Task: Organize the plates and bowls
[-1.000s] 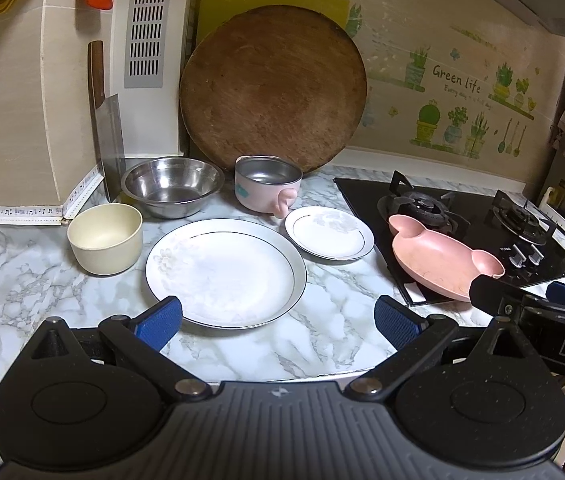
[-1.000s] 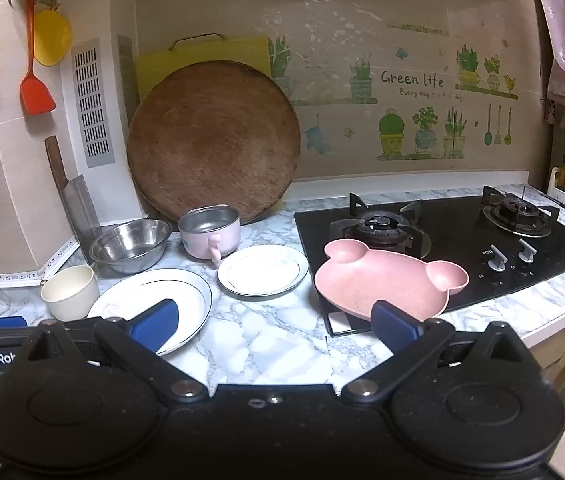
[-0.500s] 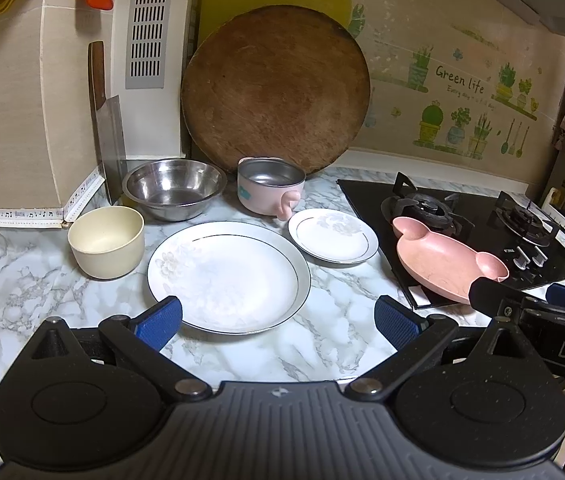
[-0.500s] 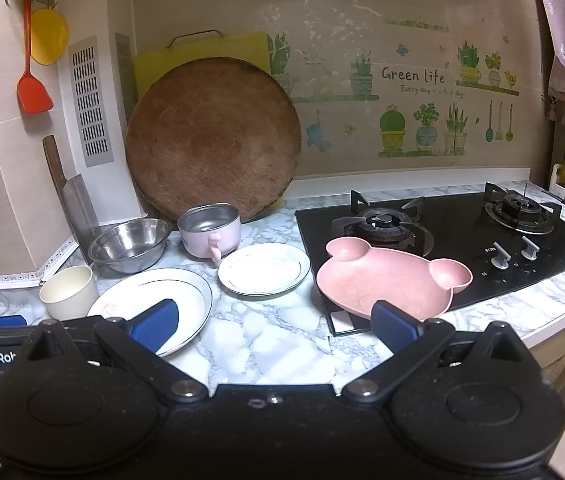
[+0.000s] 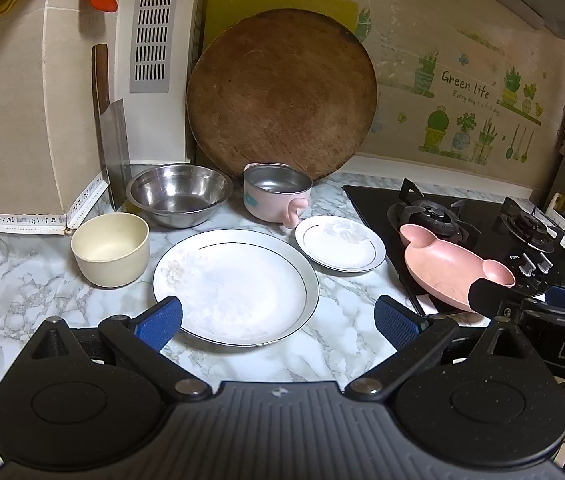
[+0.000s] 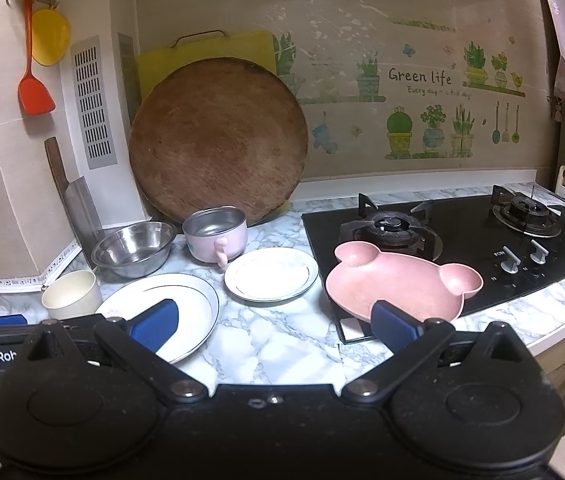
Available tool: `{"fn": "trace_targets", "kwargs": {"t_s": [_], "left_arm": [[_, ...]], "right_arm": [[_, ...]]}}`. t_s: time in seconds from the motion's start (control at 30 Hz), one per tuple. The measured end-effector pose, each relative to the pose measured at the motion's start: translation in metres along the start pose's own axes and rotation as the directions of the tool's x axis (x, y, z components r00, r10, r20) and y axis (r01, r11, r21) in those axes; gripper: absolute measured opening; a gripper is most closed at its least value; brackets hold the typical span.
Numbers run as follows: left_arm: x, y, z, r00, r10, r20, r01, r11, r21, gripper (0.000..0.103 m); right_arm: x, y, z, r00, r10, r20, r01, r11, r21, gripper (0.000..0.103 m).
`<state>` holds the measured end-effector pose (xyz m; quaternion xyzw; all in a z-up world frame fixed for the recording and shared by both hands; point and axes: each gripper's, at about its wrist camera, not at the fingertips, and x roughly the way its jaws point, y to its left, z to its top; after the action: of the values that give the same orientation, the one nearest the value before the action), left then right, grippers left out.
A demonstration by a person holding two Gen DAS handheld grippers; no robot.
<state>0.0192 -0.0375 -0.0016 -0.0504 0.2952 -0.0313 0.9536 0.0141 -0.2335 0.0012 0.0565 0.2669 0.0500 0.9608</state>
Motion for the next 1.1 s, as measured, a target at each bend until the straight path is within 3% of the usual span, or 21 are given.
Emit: {"fn": "trace_targets", "kwargs": {"t_s": [0.77,0.93,1.1], "left_arm": [[-0.004,0.023,0.003,1.0,0.003,0.024,-0.003,1.0,-0.013,0.103],[0.008,0.035,0.004,1.0,0.021,-0.004,-0.021,1.0,-0.021,0.103],[0.038,0.059,0.005,0.995,0.047,-0.083,-0.053,0.996,-0.065,0.103]], "right_arm": [[0.005,0.019,0.008,0.999,0.046,-0.005,-0.046,0.998,-0.038,0.103],[0.021,0.023,0.013,0.995,0.079,-0.052,-0.082,0.996,-0.045,0.103],[0.069,0.018,0.011,0.981,0.117,-0.157,-0.124,0.992,-0.032,0.103]]}}
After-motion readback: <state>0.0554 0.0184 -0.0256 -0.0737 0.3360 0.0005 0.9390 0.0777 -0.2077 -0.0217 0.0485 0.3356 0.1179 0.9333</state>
